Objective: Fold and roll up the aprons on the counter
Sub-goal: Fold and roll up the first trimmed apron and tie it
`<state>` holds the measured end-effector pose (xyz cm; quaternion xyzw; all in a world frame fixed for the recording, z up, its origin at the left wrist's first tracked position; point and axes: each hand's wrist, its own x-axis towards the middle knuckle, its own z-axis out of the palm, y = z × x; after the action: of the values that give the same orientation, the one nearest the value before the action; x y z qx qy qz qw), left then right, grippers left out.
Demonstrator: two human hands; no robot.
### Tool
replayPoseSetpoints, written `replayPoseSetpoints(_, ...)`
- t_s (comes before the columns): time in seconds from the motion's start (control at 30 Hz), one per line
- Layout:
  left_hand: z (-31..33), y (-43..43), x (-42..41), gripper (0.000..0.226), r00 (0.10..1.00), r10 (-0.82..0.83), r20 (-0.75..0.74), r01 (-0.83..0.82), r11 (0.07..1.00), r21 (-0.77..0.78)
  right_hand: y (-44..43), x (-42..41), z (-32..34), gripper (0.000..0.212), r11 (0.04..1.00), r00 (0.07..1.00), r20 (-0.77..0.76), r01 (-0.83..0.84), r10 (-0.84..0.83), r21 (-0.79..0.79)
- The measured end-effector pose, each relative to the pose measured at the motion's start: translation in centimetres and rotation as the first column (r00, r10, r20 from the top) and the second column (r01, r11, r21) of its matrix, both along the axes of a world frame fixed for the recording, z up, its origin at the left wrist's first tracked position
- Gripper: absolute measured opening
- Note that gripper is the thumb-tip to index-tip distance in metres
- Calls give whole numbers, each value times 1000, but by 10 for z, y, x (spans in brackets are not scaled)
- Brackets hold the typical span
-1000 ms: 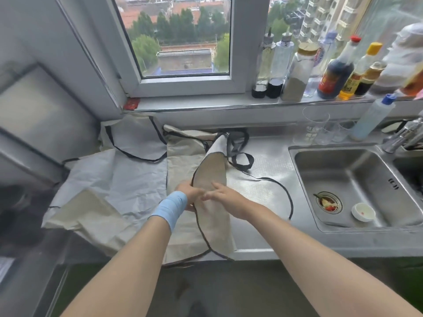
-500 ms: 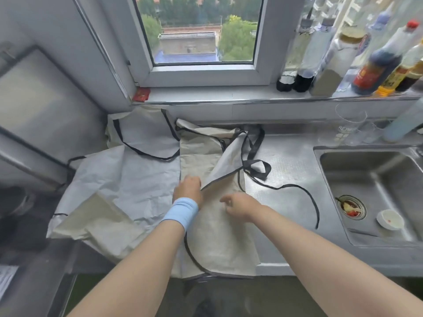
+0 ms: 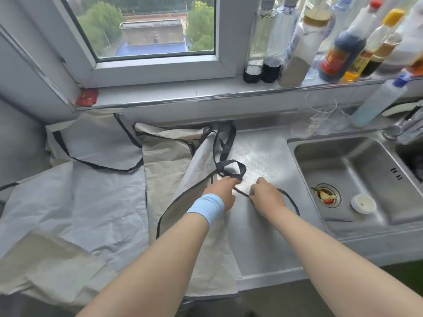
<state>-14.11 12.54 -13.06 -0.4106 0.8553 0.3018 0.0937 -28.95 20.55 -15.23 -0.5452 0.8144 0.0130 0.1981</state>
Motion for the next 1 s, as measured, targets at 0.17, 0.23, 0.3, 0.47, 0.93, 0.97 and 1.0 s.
replayPoseSetpoints(0.17, 2, 5, -15, 65, 992, 43, -118, -35, 997, 65, -8, 6, 19, 14, 989, 891, 445, 134, -90, -68)
replayPoseSetpoints(0.23, 9, 1, -18, 50, 983, 84, -164, -80, 996, 34, -18, 10, 31, 8, 957, 783, 609, 260, -130, -131)
replayPoseSetpoints(0.3, 22, -7, -17, 29, 971, 164, -173, -161, 986, 36, -28, 12, 46, 8, 938, 733, 666, 314, -140, -149)
replayPoseSetpoints(0.47, 50, -37, 17, 21, 900, 390, -196, -372, 920, 122, -42, 19, 76, 11, 984, 637, 755, 165, -154, 62)
replayPoseSetpoints(0.93, 85, -113, 141, 37, 600, 792, -114, -388, 413, 824, -174, 151, 121, 18, 973, 438, 891, 231, -122, 20)
replayPoseSetpoints(0.97, 81, -120, 149, 33, 626, 770, -121, -436, 475, 765, -179, 154, 119, 19, 969, 416, 898, 241, -147, 48)
replayPoseSetpoints(1.0, 77, -127, 154, 27, 648, 750, -133, -471, 532, 704, -184, 156, 117, 18, 968, 401, 902, 243, -163, 67)
